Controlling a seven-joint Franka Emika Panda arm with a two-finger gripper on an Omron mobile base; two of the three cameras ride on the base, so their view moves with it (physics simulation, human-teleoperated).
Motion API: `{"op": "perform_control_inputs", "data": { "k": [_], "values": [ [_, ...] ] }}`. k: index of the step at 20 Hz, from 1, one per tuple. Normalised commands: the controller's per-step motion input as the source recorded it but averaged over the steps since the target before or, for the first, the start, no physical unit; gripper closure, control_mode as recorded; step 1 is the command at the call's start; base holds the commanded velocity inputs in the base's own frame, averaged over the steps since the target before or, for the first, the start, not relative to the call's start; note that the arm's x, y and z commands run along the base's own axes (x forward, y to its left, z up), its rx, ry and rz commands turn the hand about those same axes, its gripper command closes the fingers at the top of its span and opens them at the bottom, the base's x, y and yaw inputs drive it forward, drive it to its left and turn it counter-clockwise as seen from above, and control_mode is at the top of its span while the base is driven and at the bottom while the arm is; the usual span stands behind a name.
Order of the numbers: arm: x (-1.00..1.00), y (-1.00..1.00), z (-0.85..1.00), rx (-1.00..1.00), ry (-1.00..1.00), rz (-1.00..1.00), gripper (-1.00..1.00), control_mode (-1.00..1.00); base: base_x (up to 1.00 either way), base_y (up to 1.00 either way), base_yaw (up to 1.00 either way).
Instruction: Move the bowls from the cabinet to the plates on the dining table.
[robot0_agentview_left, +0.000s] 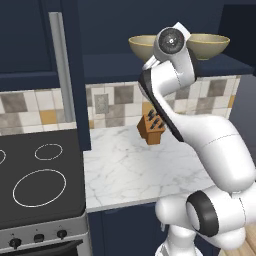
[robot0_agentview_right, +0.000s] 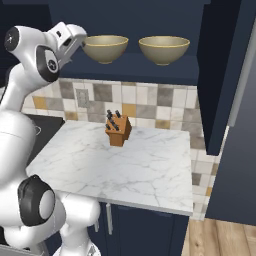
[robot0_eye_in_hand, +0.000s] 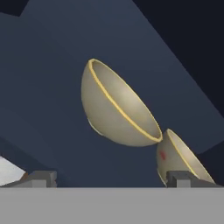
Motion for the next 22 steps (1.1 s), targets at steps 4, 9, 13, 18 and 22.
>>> {"op": "perform_control_inputs", "data": {
  "k": [4,9,13,18,22],
  "values": [
    [0.37,0.02,0.0,-0.04,0.0,0.0,-1.0,-1.0,0.0,0.0,0.0],
    [0.34,0.03,0.0,0.0,0.0,0.0,-1.0,-1.0,0.0,0.0,0.0],
    [0.3,0.01,0.0,0.0,0.01,0.0,-1.0,-1.0,0.0,0.0,0.0],
    [0.29,0.01,0.0,0.0,0.02,0.0,-1.0,-1.0,0.0,0.0,0.0],
    [0.27,0.0,0.0,0.0,0.0,0.0,-1.0,-1.0,0.0,0.0,0.0]
  ]
}}
